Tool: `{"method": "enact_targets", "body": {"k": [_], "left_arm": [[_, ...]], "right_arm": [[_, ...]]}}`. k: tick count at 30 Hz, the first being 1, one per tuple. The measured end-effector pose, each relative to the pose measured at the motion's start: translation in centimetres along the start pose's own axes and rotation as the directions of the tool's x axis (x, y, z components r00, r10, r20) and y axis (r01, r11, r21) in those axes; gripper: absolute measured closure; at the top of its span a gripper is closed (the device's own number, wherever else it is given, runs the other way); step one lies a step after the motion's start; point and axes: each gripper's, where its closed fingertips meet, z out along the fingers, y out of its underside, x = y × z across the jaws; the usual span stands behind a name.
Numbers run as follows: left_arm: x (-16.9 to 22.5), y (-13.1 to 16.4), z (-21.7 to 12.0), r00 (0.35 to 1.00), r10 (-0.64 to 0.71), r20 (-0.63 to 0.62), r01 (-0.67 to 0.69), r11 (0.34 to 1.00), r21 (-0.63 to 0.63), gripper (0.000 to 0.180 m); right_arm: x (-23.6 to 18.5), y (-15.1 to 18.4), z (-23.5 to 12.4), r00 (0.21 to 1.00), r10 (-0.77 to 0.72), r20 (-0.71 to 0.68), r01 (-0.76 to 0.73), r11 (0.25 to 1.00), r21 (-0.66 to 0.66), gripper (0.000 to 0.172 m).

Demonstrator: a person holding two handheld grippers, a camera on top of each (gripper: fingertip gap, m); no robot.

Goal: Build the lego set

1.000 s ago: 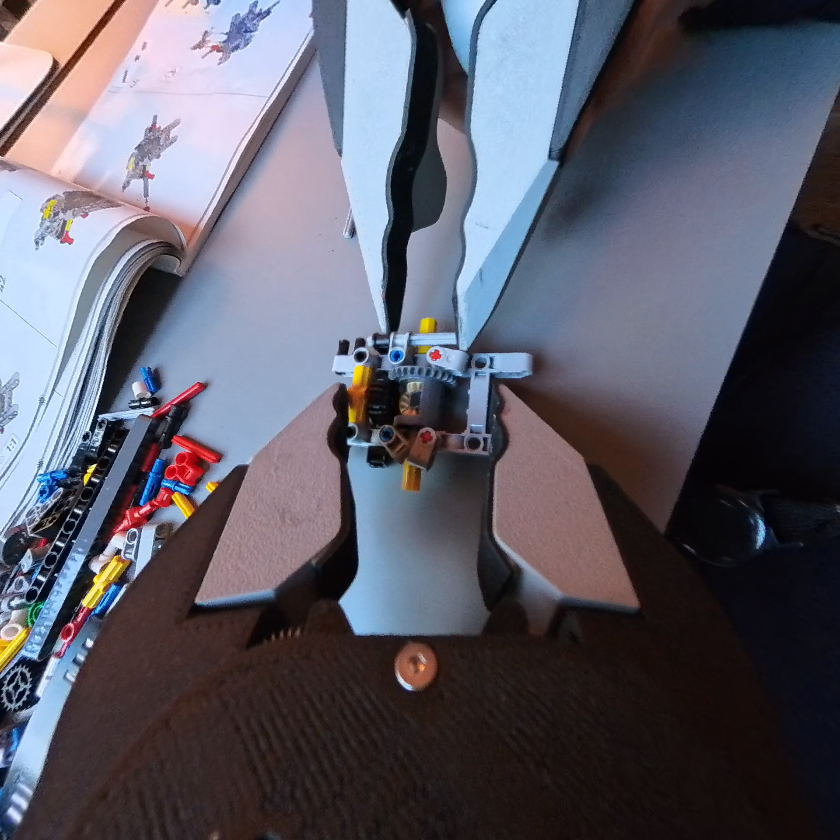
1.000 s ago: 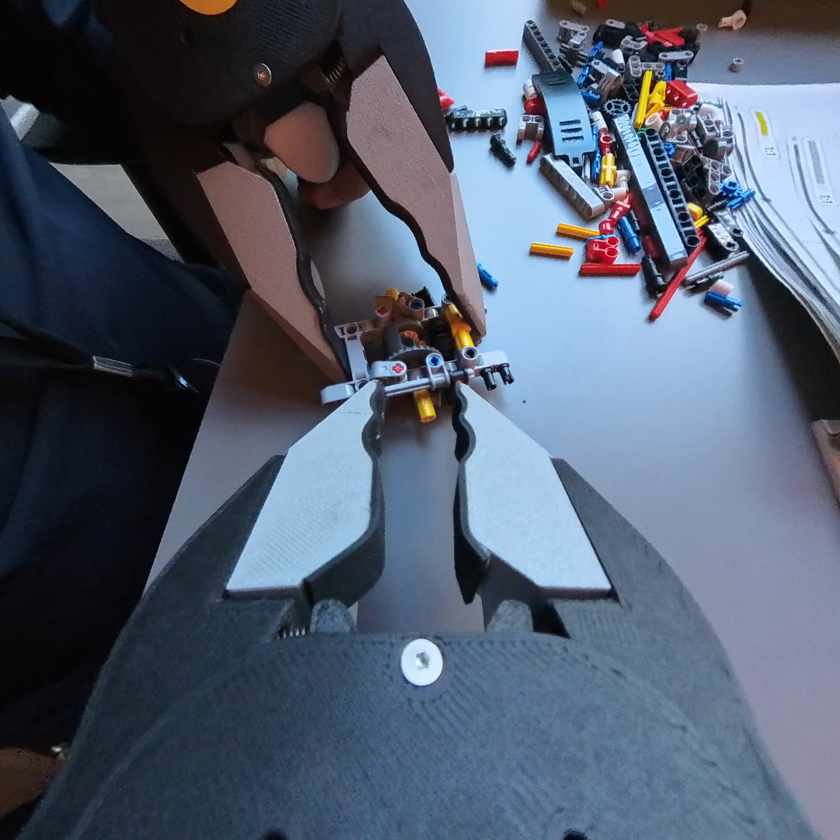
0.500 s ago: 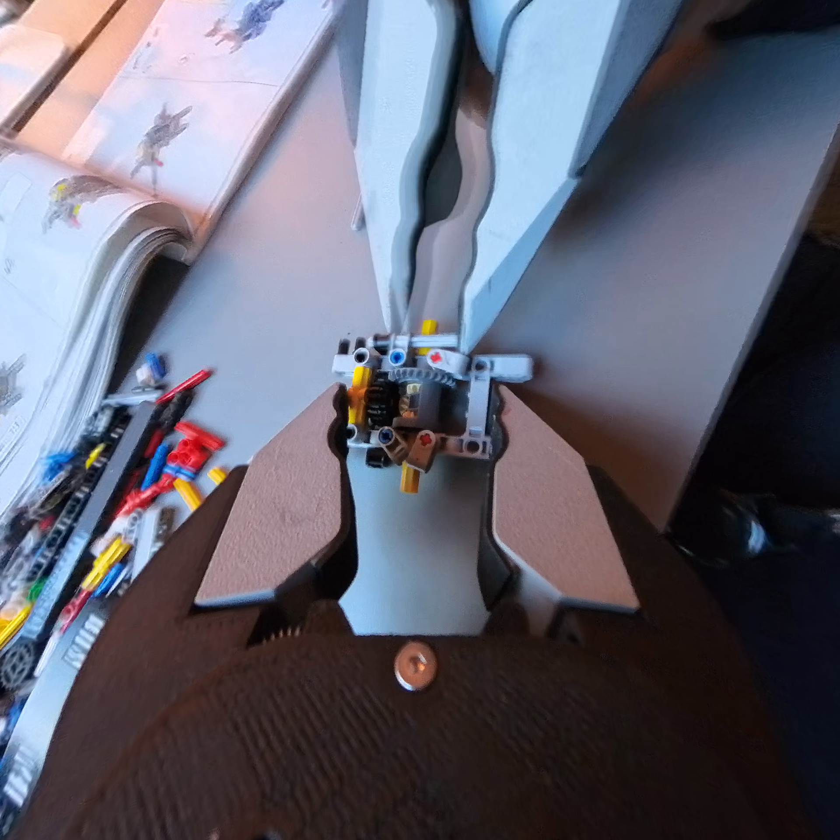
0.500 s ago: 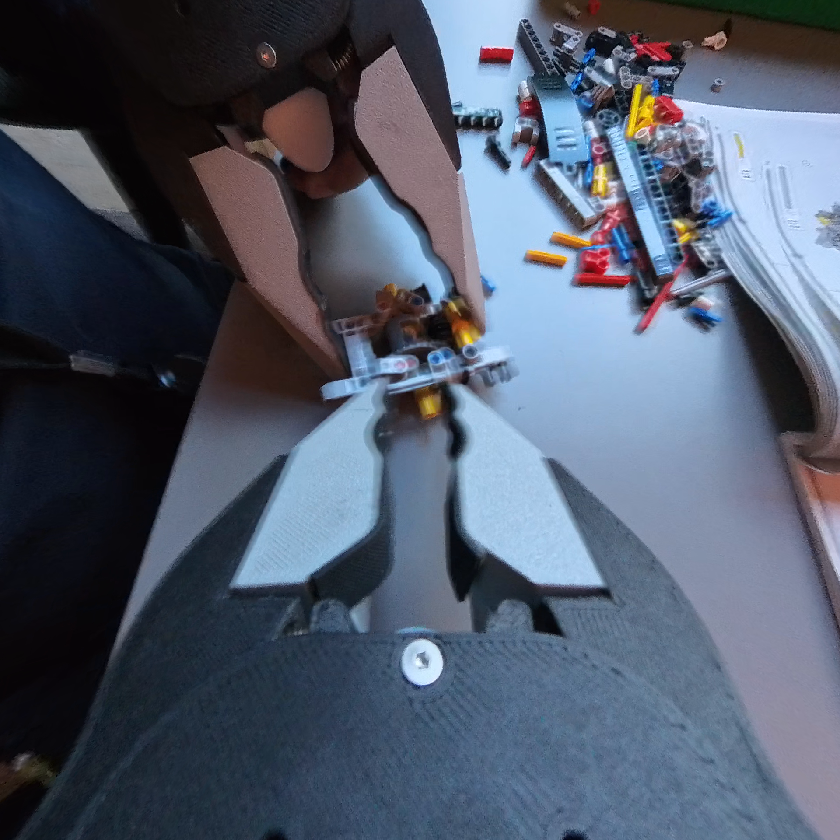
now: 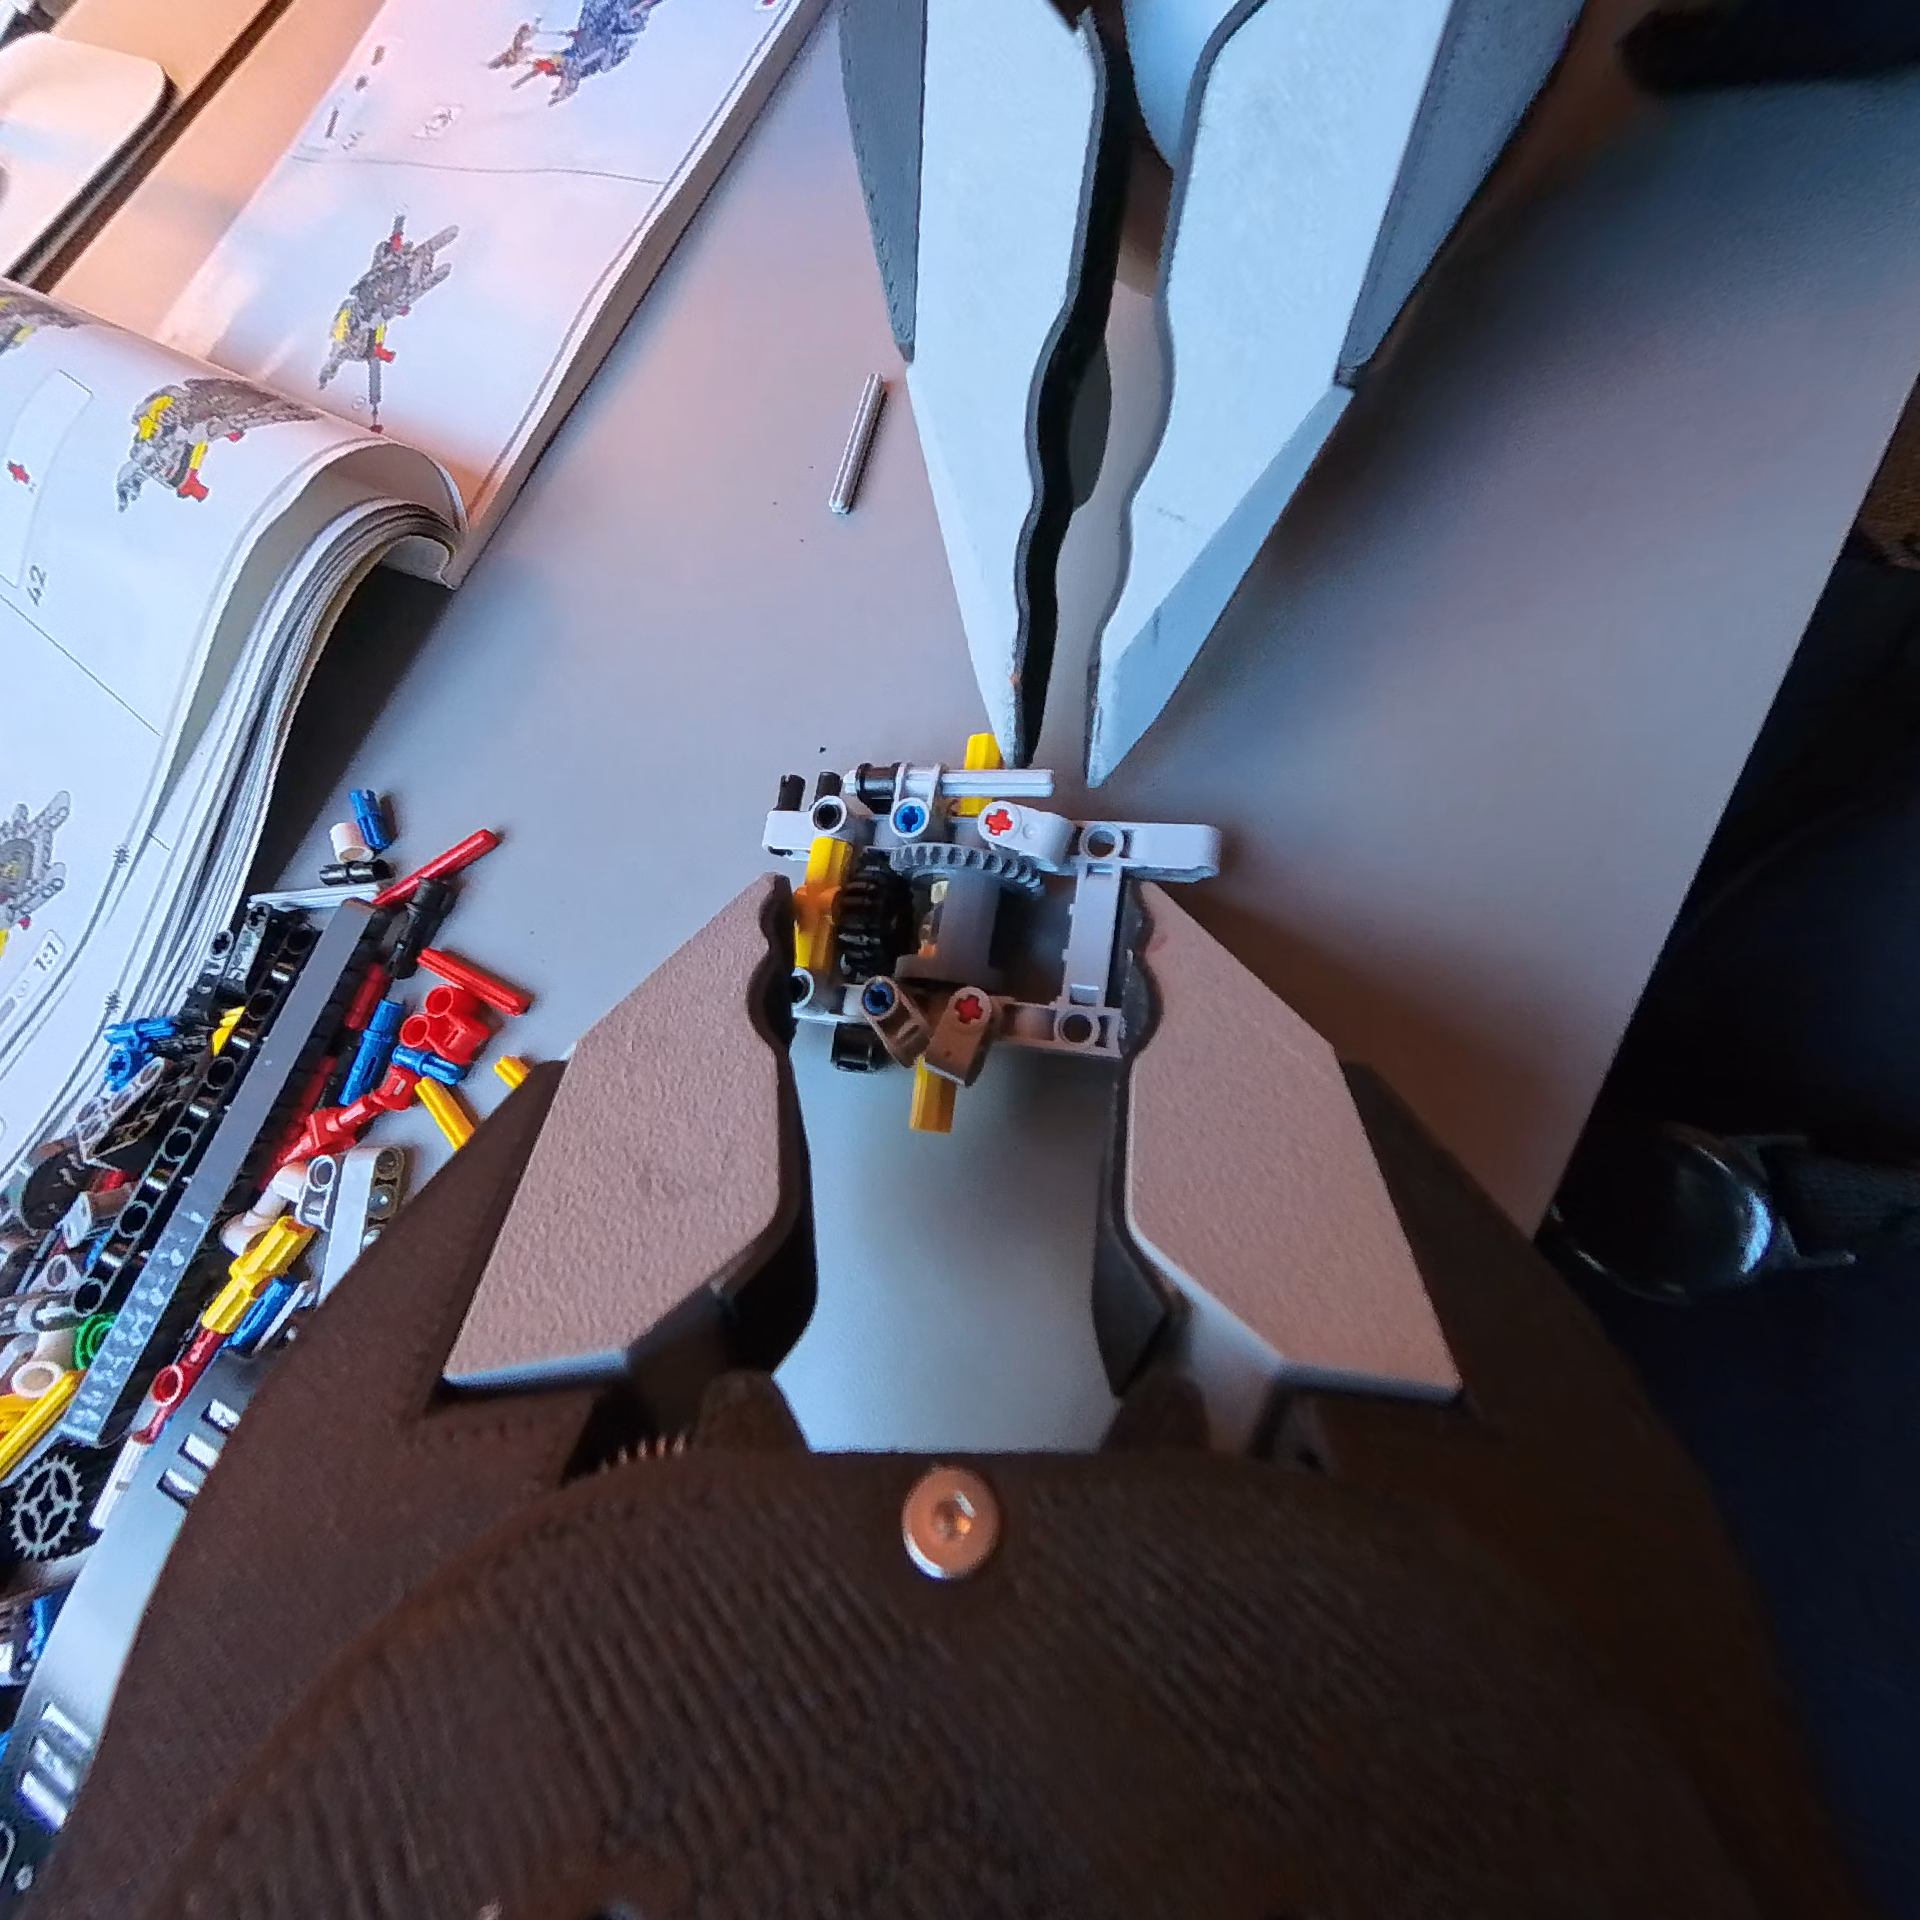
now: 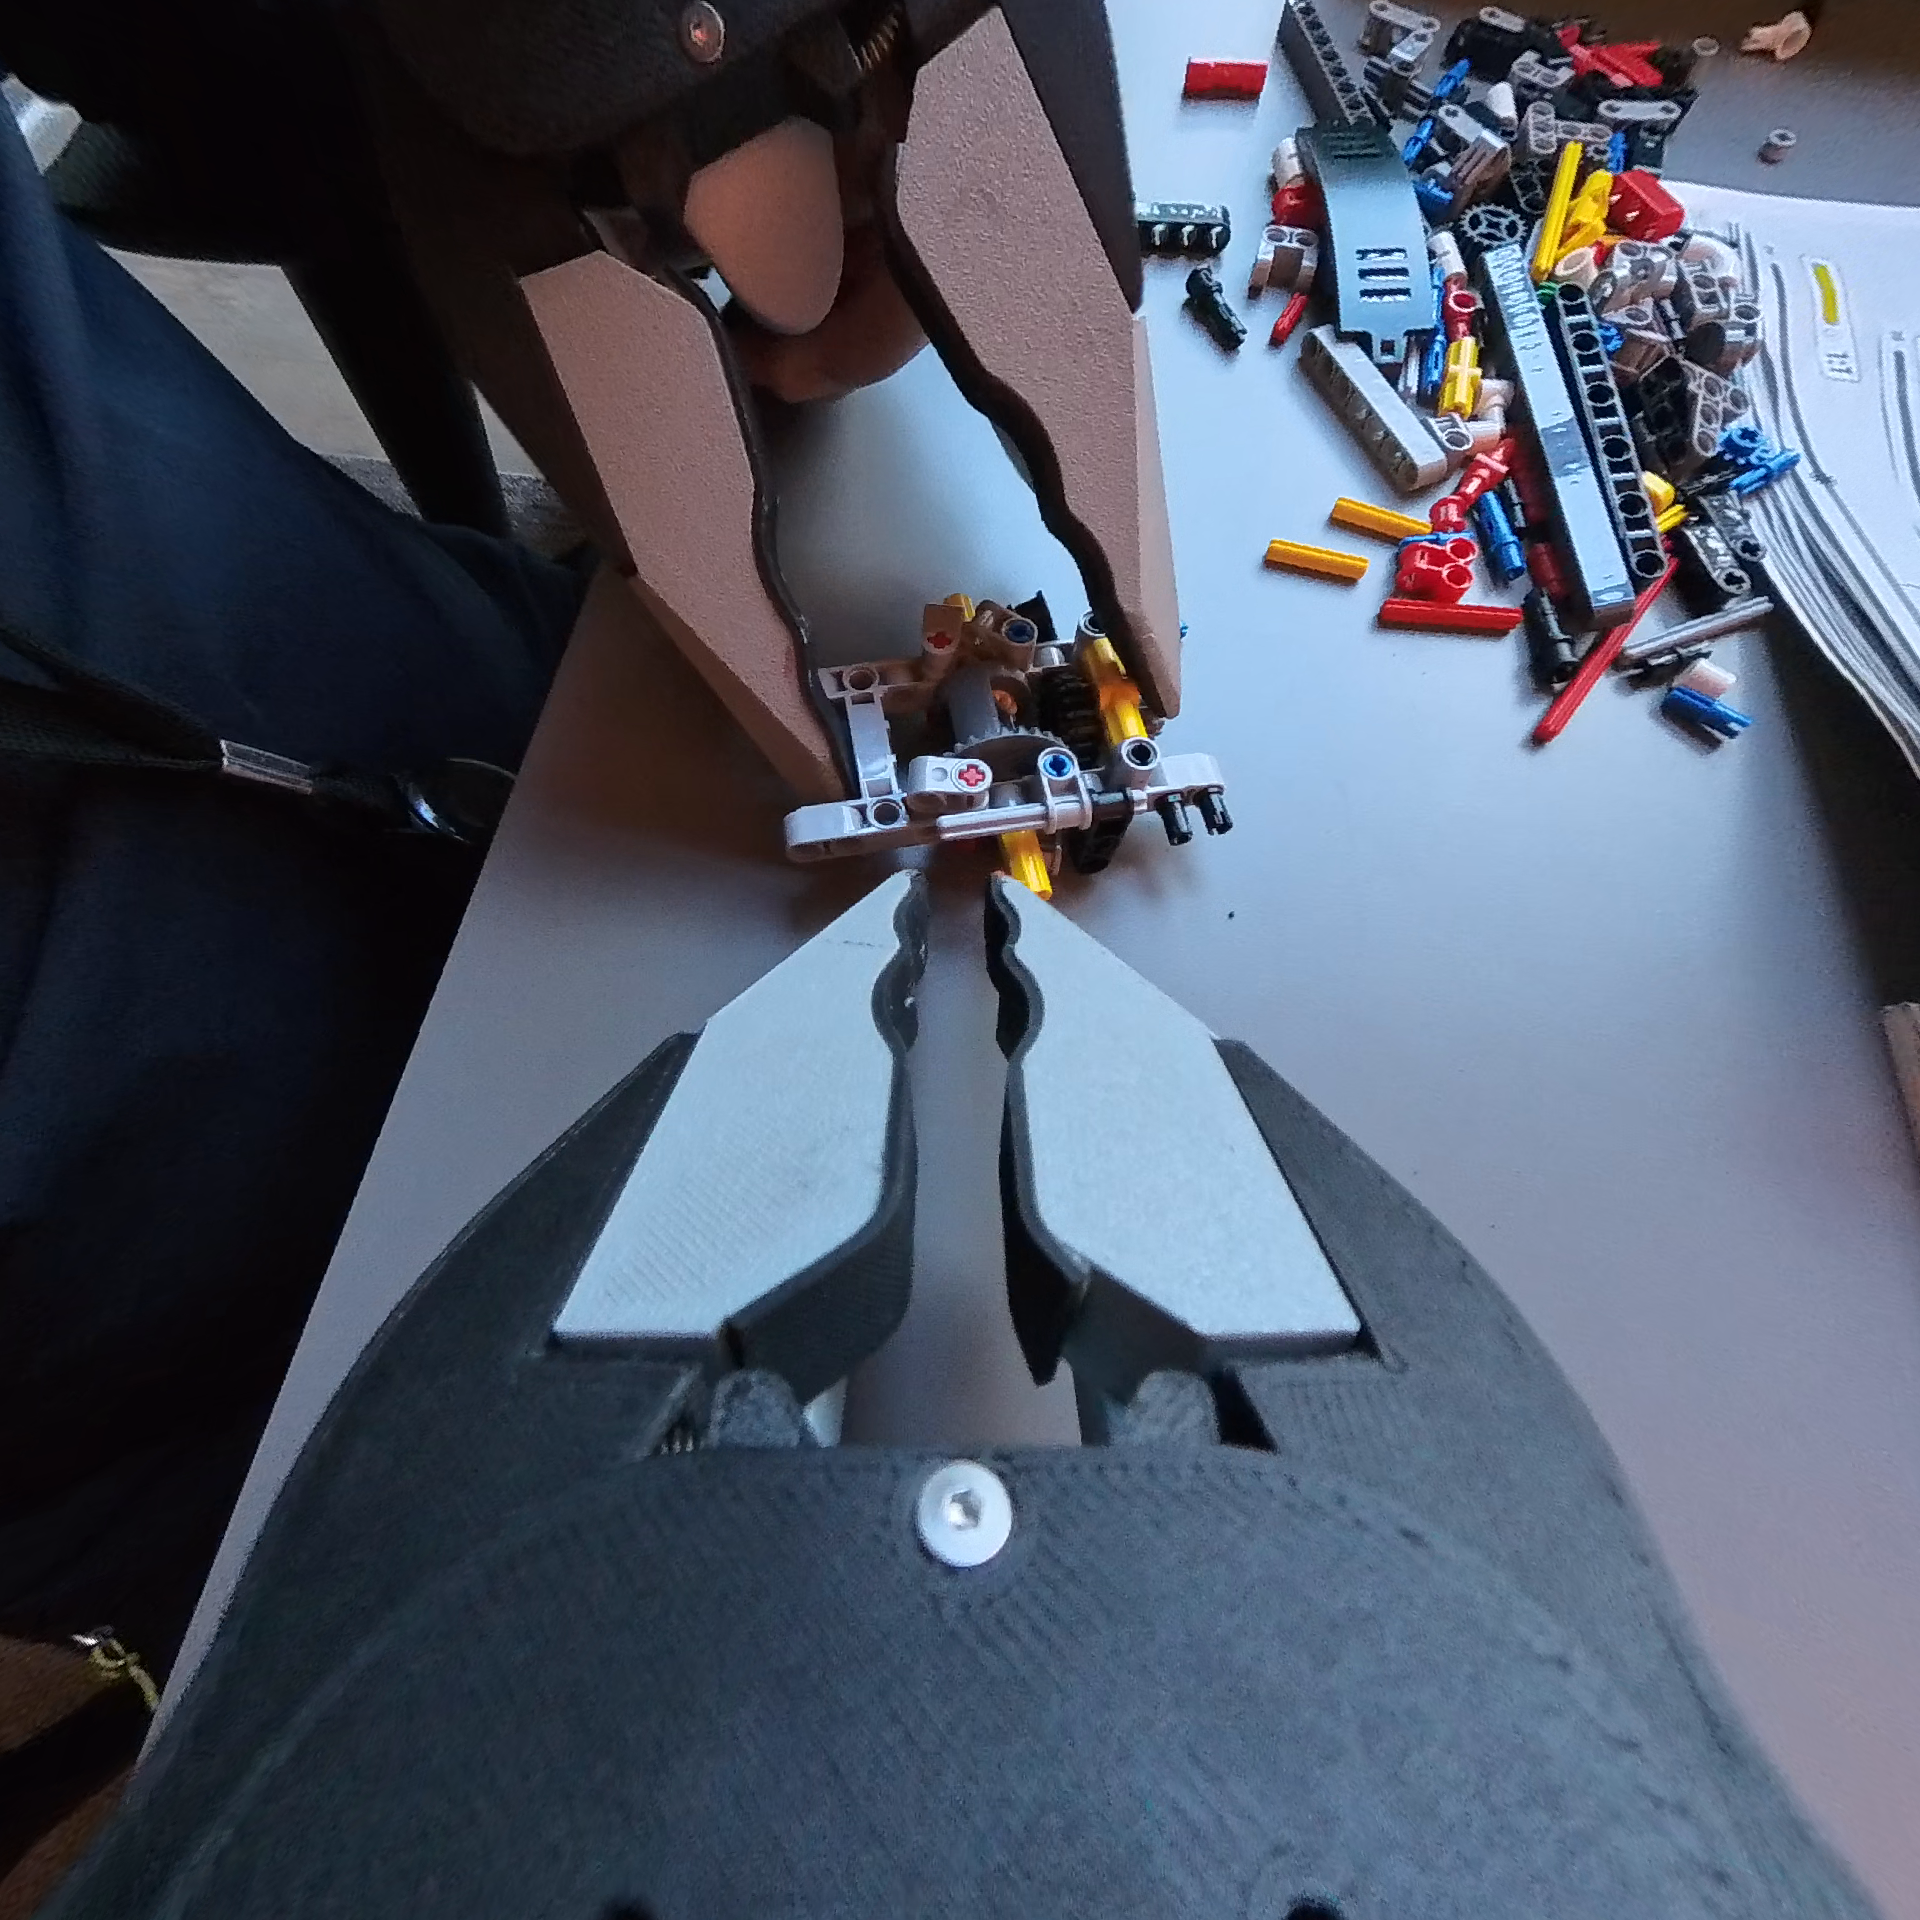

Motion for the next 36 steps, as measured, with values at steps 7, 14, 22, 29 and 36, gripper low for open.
{"method": "enact_targets", "body": {"k": [7, 14, 22, 29, 36], "left_arm": [[-0.3, 0.1, 0.0, 1.000, -0.020, 0.011, 0.021, 1.000, -0.007, 0.119], [-0.8, 0.2, 0.1, 0.998, -0.045, 0.044, 0.046, 0.999, -0.016, 0.120], [-0.8, 0.2, 0.1, 0.997, -0.039, 0.064, 0.041, 0.999, -0.016, 0.120], [-0.5, 0.1, 0.1, 0.998, -0.059, 0.023, 0.059, 0.998, -0.009, 0.120], [-0.1, 0.0, 0.0, 1.000, -0.024, 0.001, 0.024, 1.000, -0.001, 0.120]], "right_arm": [[0.7, -1.0, -0.1, 0.997, -0.013, -0.071, 0.017, 0.998, 0.054, 0.140], [1.7, -2.2, 0.5, 0.979, 0.085, -0.183, -0.070, 0.993, 0.091, 0.129], [2.0, -1.5, 1.2, 0.953, 0.194, -0.231, -0.187, 0.981, 0.053, 0.137], [1.6, -1.4, 0.9, 0.965, 0.207, -0.161, -0.200, 0.978, 0.057, 0.138], [1.1, -1.1, 0.6, 0.983, 0.169, -0.073, -0.166, 0.985, 0.049, 0.140]]}}
